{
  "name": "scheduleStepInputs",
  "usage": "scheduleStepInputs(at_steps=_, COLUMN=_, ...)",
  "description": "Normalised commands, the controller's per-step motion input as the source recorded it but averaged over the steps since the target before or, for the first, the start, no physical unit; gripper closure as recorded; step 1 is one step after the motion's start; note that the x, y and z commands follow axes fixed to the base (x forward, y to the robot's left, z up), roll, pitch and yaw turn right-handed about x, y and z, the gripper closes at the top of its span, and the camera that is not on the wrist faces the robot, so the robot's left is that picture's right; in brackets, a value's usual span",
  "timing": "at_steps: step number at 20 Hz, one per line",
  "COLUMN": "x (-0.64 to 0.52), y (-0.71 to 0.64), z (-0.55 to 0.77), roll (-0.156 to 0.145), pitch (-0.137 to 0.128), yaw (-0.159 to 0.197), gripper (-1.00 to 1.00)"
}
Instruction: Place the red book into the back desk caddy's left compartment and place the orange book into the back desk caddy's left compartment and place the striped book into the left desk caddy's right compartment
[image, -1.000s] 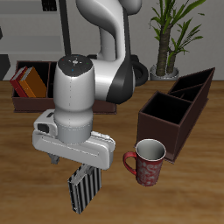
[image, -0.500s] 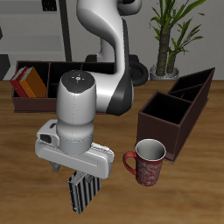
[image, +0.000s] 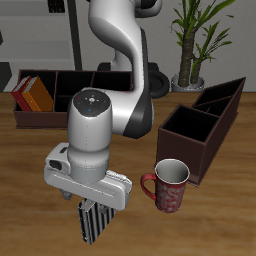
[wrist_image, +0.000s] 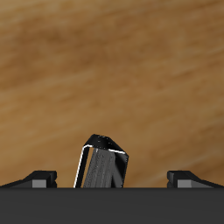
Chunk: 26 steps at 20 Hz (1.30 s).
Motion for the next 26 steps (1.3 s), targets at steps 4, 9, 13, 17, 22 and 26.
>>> scheduleStepInputs(at_steps=4, x=0.01, y=0.17, z=-0.35, roll=0.036, pitch=0.050, yaw=-0.005, gripper=-1.00)
scheduleStepInputs(at_steps=9, x=-0.02, y=0.09, z=-0.21, roll=0.009, pitch=0.034, yaw=0.007, gripper=1.00)
scheduleStepInputs(at_steps=13, x=-0.17, y=-0.11, z=-0.02, roll=0.018, pitch=0.009, yaw=-0.015, gripper=1.00)
scheduleStepInputs(at_steps=17, x=-0.07, y=-0.25, z=0.18, roll=-0.017, pitch=-0.008, yaw=-0.009, gripper=1.00)
scheduleStepInputs(at_steps=22, x=-0.18, y=-0.07, z=0.53, roll=0.000, pitch=-0.051, yaw=-0.008, gripper=1.00)
scheduleStepInputs(at_steps=26, x=-0.34, y=-0.16, z=0.75, roll=-0.074, pitch=-0.049, yaw=0.109, gripper=1.00)
